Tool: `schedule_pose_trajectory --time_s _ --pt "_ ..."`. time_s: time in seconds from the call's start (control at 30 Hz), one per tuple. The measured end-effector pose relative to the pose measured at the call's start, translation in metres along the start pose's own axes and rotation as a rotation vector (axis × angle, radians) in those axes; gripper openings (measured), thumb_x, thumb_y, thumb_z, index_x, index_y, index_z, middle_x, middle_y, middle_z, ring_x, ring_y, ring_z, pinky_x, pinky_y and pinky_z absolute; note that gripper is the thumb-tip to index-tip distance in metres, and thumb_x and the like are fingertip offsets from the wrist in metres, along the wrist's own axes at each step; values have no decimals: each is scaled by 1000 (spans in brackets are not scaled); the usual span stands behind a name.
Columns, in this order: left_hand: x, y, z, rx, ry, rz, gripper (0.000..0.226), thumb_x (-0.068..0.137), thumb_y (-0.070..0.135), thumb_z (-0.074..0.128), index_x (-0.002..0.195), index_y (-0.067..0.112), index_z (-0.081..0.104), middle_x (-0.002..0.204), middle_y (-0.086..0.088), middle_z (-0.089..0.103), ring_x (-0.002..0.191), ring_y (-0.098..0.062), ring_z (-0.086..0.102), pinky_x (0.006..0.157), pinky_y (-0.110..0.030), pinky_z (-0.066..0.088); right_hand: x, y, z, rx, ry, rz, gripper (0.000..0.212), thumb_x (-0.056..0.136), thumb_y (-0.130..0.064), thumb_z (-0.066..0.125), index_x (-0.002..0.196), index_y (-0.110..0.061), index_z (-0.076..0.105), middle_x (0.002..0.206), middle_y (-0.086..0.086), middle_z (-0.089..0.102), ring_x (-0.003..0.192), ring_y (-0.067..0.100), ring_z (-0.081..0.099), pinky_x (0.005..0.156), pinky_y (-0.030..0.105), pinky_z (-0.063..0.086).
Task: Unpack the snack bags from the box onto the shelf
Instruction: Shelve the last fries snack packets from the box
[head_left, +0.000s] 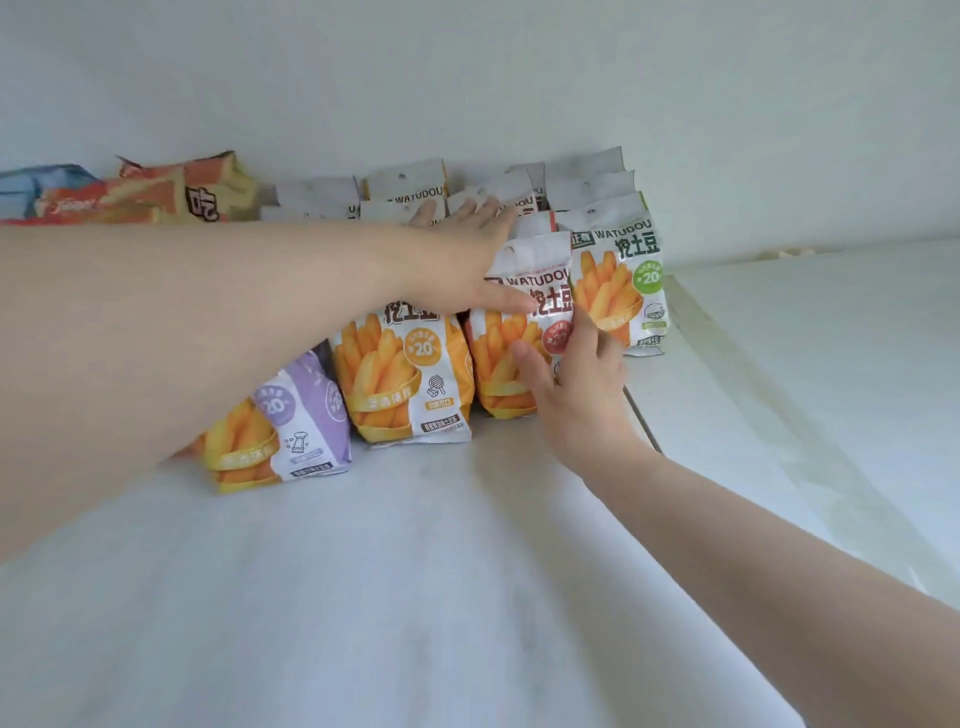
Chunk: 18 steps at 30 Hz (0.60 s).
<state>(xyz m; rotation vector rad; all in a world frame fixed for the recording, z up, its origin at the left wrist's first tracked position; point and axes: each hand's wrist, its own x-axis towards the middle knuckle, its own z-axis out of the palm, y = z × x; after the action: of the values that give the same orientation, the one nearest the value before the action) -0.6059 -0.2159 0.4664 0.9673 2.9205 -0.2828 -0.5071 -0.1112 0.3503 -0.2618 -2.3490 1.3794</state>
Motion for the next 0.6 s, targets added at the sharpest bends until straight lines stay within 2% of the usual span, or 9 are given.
schedule_pose_trajectory --time_s 0.07,0.13,0.23,0.33,0.47,0.6 --pt "3 -6 7 38 36 7 106 82 72 40 152 13 -14 161 -8 -13 149 -22 -8 119 -49 -8 6 1 5 -90 -7 1 74 98 -37 53 155 -14 12 147 13 27 137 28 24 101 24 15" --pt "2 -7 11 40 77 20 104 83 71 40 151 14 -14 161 -7 -11 149 -22 -7 118 -50 -8 6 1 6 -125 16 -10 76 97 -38 53 156 -15 11 147 13 27 137 29 25 106 26 14" --pt "-1 -8 16 55 211 24 100 84 72 32 152 15 -14 161 -7 -12 148 -22 -12 116 -55 -10 6 5 4 -102 83 -50 80 96 -38 56 156 -13 8 153 11 23 142 26 20 111 27 13" --pt "-3 -12 25 115 274 -28 98 83 75 25 153 16 -10 161 -8 -12 148 -25 -15 115 -59 -10 8 10 7 -101 25 -96 87 95 -35 60 156 -12 2 159 10 13 147 21 12 115 26 12" --pt "-1 -14 28 57 267 -29 93 86 72 26 154 16 -5 162 -7 -7 148 -25 -14 116 -57 -9 9 12 13 -111 54 -94 90 92 -33 65 156 -12 5 156 9 16 145 23 17 115 28 15" --pt "7 -30 15 -81 382 -27 77 95 61 23 154 15 6 162 -5 1 149 -22 -4 119 -51 -3 12 10 2 -129 137 -142 93 89 -37 67 156 -12 7 159 8 14 149 21 10 117 28 10"
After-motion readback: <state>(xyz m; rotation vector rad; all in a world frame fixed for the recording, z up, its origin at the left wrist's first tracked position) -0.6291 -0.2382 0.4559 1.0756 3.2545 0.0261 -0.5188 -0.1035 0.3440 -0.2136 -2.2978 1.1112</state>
